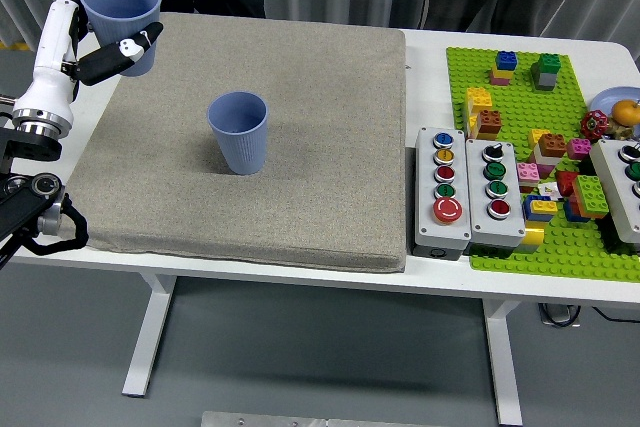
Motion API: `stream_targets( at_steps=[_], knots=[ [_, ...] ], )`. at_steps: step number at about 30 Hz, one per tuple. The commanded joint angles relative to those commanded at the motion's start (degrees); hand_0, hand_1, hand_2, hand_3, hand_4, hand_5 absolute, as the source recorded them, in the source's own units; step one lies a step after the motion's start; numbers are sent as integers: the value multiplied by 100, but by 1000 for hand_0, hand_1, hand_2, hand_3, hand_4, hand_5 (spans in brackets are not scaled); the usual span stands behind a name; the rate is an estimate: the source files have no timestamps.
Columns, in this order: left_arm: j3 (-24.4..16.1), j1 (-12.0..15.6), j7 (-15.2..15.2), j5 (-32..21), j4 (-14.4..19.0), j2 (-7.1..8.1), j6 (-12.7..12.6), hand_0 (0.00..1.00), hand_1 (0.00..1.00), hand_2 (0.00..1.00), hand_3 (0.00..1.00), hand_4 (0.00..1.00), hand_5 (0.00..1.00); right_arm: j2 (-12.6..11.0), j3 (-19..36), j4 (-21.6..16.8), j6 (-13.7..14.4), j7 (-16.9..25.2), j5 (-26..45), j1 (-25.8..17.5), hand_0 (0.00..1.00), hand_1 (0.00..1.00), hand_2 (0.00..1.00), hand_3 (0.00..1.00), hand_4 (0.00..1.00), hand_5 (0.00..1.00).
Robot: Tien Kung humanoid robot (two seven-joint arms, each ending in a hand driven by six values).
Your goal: Pick cup pour cup place
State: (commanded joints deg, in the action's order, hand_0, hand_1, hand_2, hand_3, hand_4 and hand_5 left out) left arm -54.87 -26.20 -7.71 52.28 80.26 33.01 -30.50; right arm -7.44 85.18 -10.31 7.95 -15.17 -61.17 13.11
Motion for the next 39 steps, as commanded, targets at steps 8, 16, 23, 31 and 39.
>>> stream_targets(
  at_steps=[8,16,23,31,39],
  knots=[
    [-67,119,-60,-294,-116,-155,-121,592,589,630,586,723,191,0,-10,0,20,30,66,-19,716,671,651,609,2,182],
    [-56,149,-118,-145,-208,-316,-180,593,590,630,584,727,197,2,-3,0,8,22,40,-2,716,671,651,609,2,183],
    [-307,319,-340,-382,-482,-735,-145,594,591,630,585,727,198,17,-3,0,11,15,30,-19,716,672,651,609,2,181],
    [-513,532,-529,-523,-790,-1162,-142,601,595,636,587,729,204,36,18,0,5,0,-17,-47,716,671,652,609,2,179],
    [-370,604,-565,-386,-913,-1239,-165,601,596,635,587,729,204,27,6,0,-1,7,-1,-28,717,671,651,609,2,180]
  ],
)
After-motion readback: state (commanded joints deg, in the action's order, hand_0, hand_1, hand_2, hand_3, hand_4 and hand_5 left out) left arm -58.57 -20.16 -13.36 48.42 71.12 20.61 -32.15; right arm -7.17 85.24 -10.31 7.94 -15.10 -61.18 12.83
